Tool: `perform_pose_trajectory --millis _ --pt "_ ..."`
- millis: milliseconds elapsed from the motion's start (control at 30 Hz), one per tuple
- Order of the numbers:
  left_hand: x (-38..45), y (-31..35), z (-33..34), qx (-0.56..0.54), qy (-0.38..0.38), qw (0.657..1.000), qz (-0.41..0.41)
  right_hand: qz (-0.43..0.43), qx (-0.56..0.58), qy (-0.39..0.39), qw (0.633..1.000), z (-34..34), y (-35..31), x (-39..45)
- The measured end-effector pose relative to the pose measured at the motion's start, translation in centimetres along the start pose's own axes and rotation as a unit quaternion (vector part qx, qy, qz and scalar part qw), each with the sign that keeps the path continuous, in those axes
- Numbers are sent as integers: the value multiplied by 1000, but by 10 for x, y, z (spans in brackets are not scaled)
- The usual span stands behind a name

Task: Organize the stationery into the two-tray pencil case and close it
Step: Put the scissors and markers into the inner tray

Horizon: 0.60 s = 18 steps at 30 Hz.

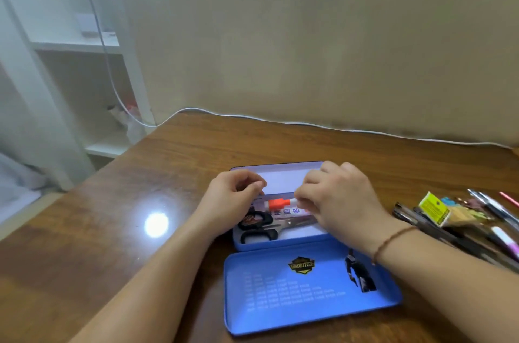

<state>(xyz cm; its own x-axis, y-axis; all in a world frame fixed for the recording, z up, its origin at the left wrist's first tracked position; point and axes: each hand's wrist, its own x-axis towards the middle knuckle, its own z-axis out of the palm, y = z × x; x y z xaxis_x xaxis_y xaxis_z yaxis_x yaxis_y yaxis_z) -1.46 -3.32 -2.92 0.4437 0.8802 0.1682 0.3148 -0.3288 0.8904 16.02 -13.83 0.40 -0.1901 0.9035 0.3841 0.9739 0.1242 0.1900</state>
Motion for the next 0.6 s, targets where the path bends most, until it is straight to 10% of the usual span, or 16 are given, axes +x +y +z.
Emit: perform_pose_trajectory --millis 600 --pt "3 -2 0 38 -17 999 -4 147 -12 9 989 4 15 -1"
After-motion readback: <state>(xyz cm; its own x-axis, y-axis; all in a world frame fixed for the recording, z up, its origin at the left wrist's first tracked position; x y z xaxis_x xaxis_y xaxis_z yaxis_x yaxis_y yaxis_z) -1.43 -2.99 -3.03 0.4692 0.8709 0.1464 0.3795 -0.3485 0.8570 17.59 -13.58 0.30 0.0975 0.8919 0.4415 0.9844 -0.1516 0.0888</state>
